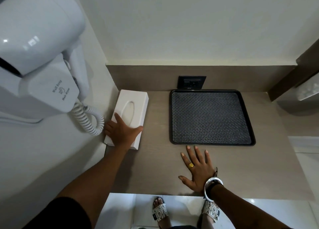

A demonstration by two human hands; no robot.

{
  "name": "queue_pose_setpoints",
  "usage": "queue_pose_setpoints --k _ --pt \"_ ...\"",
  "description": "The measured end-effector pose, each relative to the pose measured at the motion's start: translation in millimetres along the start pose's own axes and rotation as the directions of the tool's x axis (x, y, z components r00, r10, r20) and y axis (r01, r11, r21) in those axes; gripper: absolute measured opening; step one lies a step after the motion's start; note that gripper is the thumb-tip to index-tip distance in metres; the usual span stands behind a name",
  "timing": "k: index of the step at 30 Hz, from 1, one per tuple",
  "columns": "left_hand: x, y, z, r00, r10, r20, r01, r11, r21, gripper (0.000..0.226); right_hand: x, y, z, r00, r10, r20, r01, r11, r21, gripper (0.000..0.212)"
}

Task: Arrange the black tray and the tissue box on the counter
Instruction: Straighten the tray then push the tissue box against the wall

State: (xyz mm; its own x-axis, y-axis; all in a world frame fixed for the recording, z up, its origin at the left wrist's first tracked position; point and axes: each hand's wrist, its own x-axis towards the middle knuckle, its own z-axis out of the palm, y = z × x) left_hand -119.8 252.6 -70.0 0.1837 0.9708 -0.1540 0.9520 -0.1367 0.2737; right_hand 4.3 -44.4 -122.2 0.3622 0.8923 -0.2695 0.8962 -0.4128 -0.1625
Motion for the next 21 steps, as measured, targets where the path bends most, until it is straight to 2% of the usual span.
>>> queue_pose_setpoints --k 4,8,12,16,18,21 --pt "15.2 5.2 6.9 0.996 -0.086 -0.017 0.086 0.996 0.002 0.128 0.6 1.7 2.5 1.000 -0.005 -0.006 0.005 1.000 0.011 0.086" --pt "14.2 5.7 7.2 0.997 -0.076 -0.033 0.076 0.997 -0.009 0.121 1.7 2.1 2.4 1.000 -0.006 0.000 0.006 1.000 0.014 0.085" --pt "-0.9 1.0 10.2 0.974 0.203 -0.105 -0.205 0.979 -0.010 0.107 1.6 2.7 3.1 1.000 -0.003 0.019 0.003 1.000 0.006 0.085" --pt "-12.2 -14.2 7.5 0.883 0.464 -0.070 -0.447 0.877 0.176 0.110 1.5 3.1 2.1 0.999 0.001 0.039 -0.001 1.000 0.006 0.084" --pt "-11.4 -24.5 8.8 0.859 0.509 -0.051 -0.487 0.844 0.225 0.110 0.9 2.4 1.6 0.999 0.002 0.041 -0.002 1.000 0.006 0.084" --pt "-6.8 -30.2 10.1 0.865 0.500 -0.052 -0.478 0.850 0.223 0.111 0.6 2.1 0.7 0.999 0.004 0.042 -0.004 1.000 -0.001 0.084"
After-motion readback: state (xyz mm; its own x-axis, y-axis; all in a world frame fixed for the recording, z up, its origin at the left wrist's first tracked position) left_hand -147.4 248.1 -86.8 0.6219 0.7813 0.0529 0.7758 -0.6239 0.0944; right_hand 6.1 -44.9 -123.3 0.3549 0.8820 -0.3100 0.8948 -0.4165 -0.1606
